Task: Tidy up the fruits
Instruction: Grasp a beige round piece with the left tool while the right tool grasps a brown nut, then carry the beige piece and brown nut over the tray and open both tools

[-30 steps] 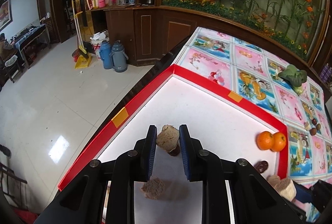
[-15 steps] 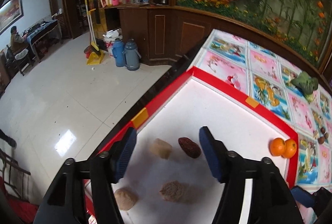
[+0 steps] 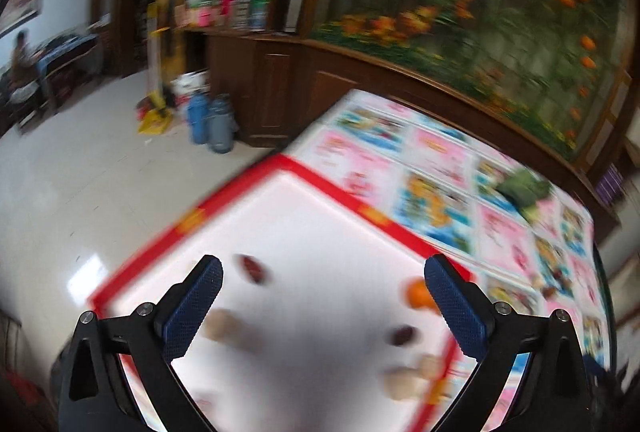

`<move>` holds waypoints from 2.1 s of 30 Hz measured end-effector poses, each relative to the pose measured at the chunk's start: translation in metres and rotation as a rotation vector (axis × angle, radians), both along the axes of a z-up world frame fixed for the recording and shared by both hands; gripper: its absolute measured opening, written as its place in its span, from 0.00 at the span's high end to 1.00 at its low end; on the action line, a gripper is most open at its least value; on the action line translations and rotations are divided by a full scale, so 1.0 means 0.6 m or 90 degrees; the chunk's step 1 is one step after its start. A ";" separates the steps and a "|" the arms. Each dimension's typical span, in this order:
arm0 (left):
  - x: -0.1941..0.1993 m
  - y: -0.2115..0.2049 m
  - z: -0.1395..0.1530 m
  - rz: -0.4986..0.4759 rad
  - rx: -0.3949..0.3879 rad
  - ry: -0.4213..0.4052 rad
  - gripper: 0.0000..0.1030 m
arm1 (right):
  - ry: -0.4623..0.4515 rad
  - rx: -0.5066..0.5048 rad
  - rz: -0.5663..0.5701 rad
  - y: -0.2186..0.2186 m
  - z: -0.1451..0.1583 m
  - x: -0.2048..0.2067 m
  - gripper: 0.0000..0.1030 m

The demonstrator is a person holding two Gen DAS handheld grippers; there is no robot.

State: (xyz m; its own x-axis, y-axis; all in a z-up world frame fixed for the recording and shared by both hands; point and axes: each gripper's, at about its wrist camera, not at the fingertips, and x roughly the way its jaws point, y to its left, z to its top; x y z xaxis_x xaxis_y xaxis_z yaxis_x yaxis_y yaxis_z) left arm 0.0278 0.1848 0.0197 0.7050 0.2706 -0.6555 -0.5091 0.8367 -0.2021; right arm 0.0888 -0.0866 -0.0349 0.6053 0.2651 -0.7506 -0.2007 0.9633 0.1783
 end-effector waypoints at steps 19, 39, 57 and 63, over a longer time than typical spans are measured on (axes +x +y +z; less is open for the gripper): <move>0.290 -0.299 -0.114 -0.294 0.135 0.116 0.25 | 0.046 -0.045 -0.064 -0.096 -0.072 0.246 0.71; 0.444 -0.336 -0.164 -0.350 0.108 0.129 0.47 | 0.057 -0.009 -0.046 -0.111 -0.076 0.257 0.77; 0.355 -0.335 -0.145 -0.346 0.076 0.133 0.76 | 0.057 -0.021 -0.070 -0.127 -0.061 0.190 0.77; 0.273 -0.347 -0.129 -0.371 0.054 0.121 0.76 | 0.041 -0.016 -0.087 -0.135 -0.031 0.109 0.77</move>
State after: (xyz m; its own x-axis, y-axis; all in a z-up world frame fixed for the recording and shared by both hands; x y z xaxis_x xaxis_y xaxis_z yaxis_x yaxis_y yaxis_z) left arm 0.1915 -0.0235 -0.0577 0.6256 -0.0663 -0.7773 0.0152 0.9972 -0.0728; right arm 0.1542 -0.1676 -0.0536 0.5847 0.1643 -0.7944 -0.0560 0.9851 0.1626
